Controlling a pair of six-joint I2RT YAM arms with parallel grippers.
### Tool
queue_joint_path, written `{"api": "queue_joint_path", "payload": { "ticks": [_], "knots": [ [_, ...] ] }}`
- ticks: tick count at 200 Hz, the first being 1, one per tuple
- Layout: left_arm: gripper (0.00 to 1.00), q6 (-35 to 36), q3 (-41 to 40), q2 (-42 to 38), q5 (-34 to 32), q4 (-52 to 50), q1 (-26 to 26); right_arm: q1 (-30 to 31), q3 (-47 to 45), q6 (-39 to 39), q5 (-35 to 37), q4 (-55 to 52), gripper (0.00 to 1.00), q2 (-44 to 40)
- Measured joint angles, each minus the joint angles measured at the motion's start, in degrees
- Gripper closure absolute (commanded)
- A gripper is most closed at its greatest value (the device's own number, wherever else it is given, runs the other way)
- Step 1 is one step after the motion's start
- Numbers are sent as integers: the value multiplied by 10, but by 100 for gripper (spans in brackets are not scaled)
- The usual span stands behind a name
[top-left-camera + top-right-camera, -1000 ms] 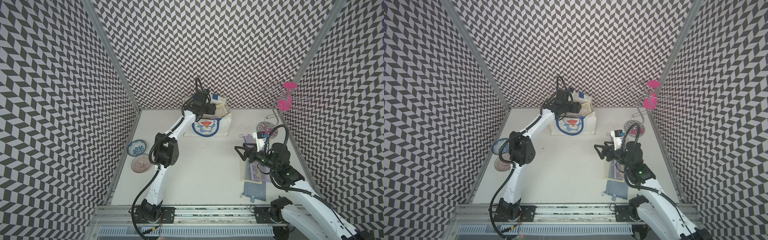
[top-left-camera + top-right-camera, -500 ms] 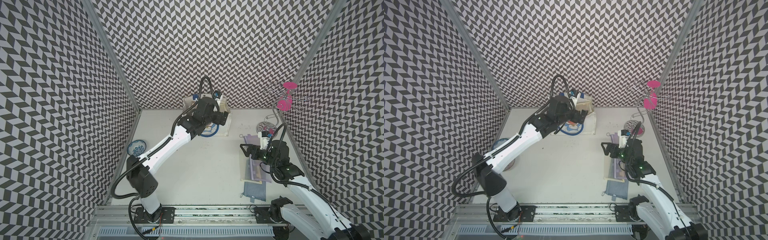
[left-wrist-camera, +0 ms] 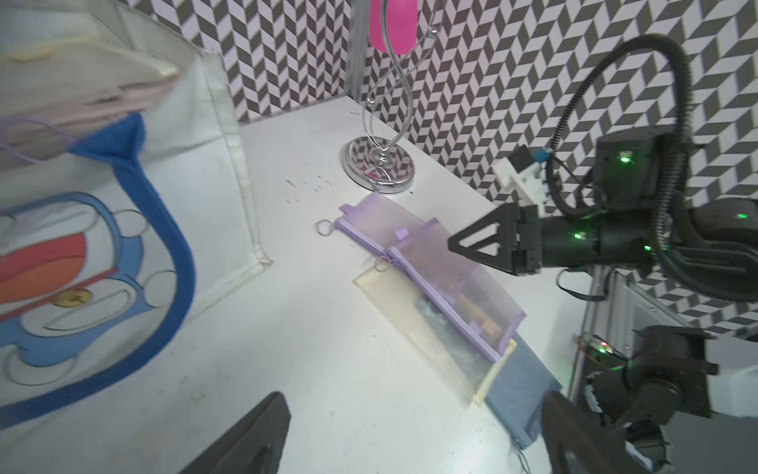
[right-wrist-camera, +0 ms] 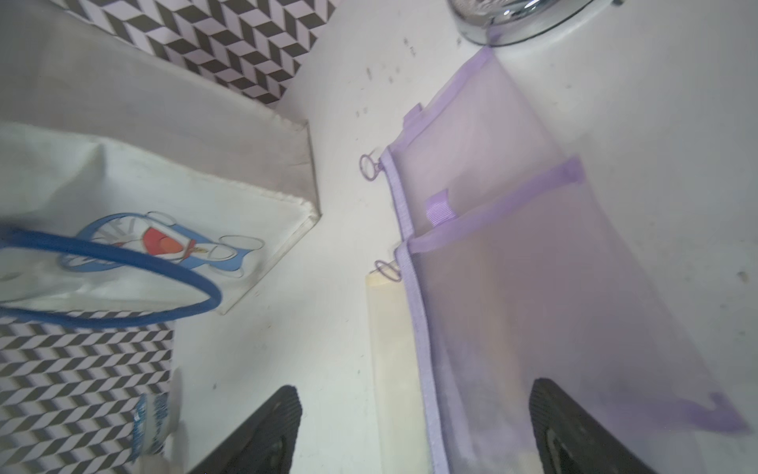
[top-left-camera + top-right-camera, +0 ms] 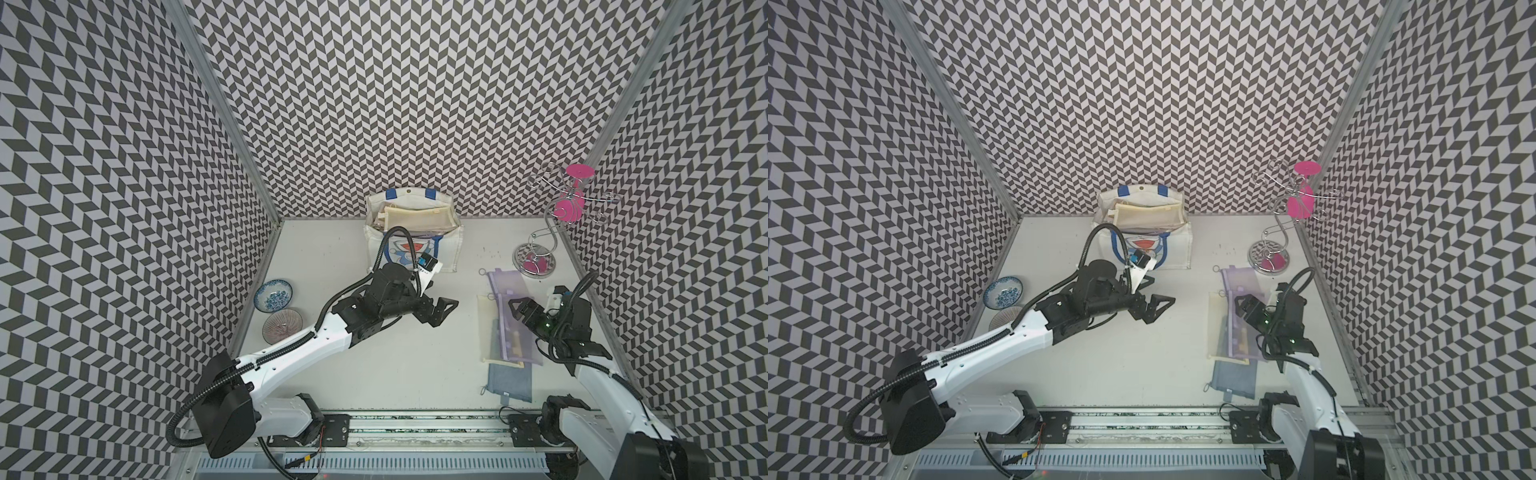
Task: Put the pencil pouch into the canvas bag
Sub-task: Move the pencil pouches to the center of the board, then pick up the pencil pouch.
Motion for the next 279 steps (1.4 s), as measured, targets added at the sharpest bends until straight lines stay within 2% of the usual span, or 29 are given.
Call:
{"api": "queue_joint_path", "payload": {
  "ticks": [28,57,115,146,181,200,229,279],
  "knots": [
    [6,-41,-23,-1,53,50,16,-2,42,-36,44,11,11,106],
    [6,-66,-28,-1,75,66,30,-6,44,-47,33,24,13,167],
    [8,-103,-49,-2,93,99,49,10,-18,-21,-10,77,15,133],
    [11,-118,-66,-1,95,105,55,83,-65,42,-16,136,16,102],
    [21,-136,-99,9,105,116,60,175,-99,125,-15,211,16,99],
    [29,-150,-110,38,116,128,62,207,-107,159,-12,234,16,99],
    [31,-179,-118,104,135,151,56,240,-120,195,-8,261,16,98],
    [35,-249,-126,198,137,213,-6,250,-155,210,-8,300,16,75]
  ]
}}
